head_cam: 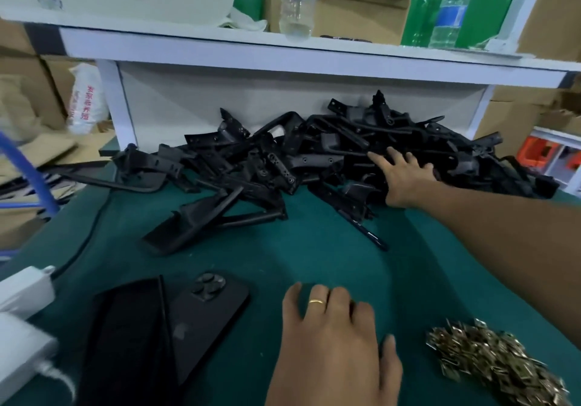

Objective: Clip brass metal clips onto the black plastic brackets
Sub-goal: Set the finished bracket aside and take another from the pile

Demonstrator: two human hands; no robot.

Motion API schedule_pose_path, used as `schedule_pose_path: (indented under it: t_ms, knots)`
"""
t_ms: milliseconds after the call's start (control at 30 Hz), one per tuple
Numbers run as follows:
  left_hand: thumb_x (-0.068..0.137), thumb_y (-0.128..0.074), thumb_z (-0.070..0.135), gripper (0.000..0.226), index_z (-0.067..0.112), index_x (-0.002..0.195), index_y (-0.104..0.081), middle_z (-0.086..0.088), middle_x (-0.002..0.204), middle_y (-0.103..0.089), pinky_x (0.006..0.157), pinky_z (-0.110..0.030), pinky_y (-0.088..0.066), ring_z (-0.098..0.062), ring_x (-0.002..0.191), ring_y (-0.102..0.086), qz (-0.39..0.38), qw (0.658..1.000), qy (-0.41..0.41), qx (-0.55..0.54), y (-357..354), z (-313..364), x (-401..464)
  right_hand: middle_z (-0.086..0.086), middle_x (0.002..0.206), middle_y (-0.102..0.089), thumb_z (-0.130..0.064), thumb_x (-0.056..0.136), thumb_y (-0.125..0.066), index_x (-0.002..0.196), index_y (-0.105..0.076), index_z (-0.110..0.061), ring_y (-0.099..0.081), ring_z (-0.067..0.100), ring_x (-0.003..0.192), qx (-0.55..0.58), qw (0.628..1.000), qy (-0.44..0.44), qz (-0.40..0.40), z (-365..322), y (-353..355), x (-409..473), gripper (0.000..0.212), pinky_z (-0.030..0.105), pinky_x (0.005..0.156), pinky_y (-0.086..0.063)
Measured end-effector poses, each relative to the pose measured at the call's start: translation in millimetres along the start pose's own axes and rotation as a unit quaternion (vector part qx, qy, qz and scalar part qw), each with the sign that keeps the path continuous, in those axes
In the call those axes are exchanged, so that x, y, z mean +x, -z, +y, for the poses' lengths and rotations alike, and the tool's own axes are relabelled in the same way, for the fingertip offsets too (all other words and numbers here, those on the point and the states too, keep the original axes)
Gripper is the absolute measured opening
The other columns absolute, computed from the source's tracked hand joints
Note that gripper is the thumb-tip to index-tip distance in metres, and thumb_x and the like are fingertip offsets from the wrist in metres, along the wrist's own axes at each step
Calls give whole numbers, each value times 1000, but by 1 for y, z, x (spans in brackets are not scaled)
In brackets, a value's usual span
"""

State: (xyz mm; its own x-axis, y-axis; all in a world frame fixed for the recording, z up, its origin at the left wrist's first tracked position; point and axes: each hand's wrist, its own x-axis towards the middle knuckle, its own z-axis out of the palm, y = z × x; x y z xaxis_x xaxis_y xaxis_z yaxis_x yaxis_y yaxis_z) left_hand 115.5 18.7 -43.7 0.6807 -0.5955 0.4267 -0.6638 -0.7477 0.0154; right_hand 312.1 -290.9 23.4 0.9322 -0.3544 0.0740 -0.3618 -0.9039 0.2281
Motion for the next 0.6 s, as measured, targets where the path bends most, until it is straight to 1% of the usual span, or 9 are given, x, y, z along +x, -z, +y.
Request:
schedule_pose_path:
  t_ms: [67, 100, 167, 233, 333, 433, 533, 600]
  knots:
    - [80, -46, 59, 44, 27, 76, -75, 2, 78, -63, 85, -54, -60, -22, 79, -66, -6, 1000, -4, 9, -2, 1, 1, 1, 170, 3, -17, 81, -73, 155, 7, -54, -13, 47, 153, 20, 1000, 20, 2, -6, -6, 8, 115, 66, 111, -35]
    - [79, -46, 60, 44, 27, 75, -74, 2, 78, -63, 85, -54, -60, -22, 79, -66, -10, 1000, -6, 14, -2, 2, 2, 5, 168, -5, -16, 82, -73, 155, 3, -53, -23, 50, 148, 6, 999, 32, 17, -8, -8, 11, 112, 65, 107, -40]
    - [79, -45, 61, 45, 26, 73, -74, 2, 78, -62, 84, -54, -60, -22, 78, -66, -10, 1000, -3, 16, -3, 3, 2, 14, 155, -26, -18, 82, -75, 154, -13, -44, -44, 49, 128, -47, 995, 62, 65, -10, -9, 12, 98, 59, 93, -53]
    - [80, -46, 60, 45, 25, 73, -73, 1, 78, -61, 85, -54, -60, -23, 77, -65, 2, 1000, 2, 14, -3, 4, 3, 15, 140, -39, -25, 83, -77, 147, -27, -35, -54, 44, 112, -74, 988, 85, 103, -14, -5, 9, 82, 53, 81, -58]
    - [82, -47, 59, 45, 24, 77, -74, 1, 79, -61, 87, -55, -58, -23, 77, -63, 17, 1000, 4, 6, -3, 4, 2, 15, 128, -48, -25, 85, -76, 141, -34, -31, -59, 41, 103, -89, 984, 92, 122, -23, 7, 3, 71, 47, 72, -56]
    - [87, -47, 59, 45, 23, 80, -74, 1, 81, -61, 90, -55, -57, -23, 79, -63, 26, 1000, 6, -4, -4, 4, 1, 14, 121, -56, -21, 86, -75, 144, -36, -28, -62, 39, 97, -91, 981, 93, 145, -21, 26, 0, 70, 40, 62, -48]
    - [90, -46, 58, 47, 21, 83, -74, -1, 84, -62, 91, -56, -55, -25, 82, -62, 28, 999, 12, -10, -3, 4, 0, 12, 116, -61, -22, 85, -76, 143, -41, -26, -64, 36, 91, -82, 975, 103, 181, -10, 49, -5, 68, 37, 59, -46]
    - [91, -45, 58, 48, 21, 85, -74, -1, 85, -62, 92, -56, -54, -26, 83, -62, 24, 1000, 12, -14, -2, 4, 1, 10, 115, -62, -23, 82, -77, 140, -44, -28, -64, 35, 88, -75, 972, 114, 190, -3, 62, -11, 67, 35, 58, -44]
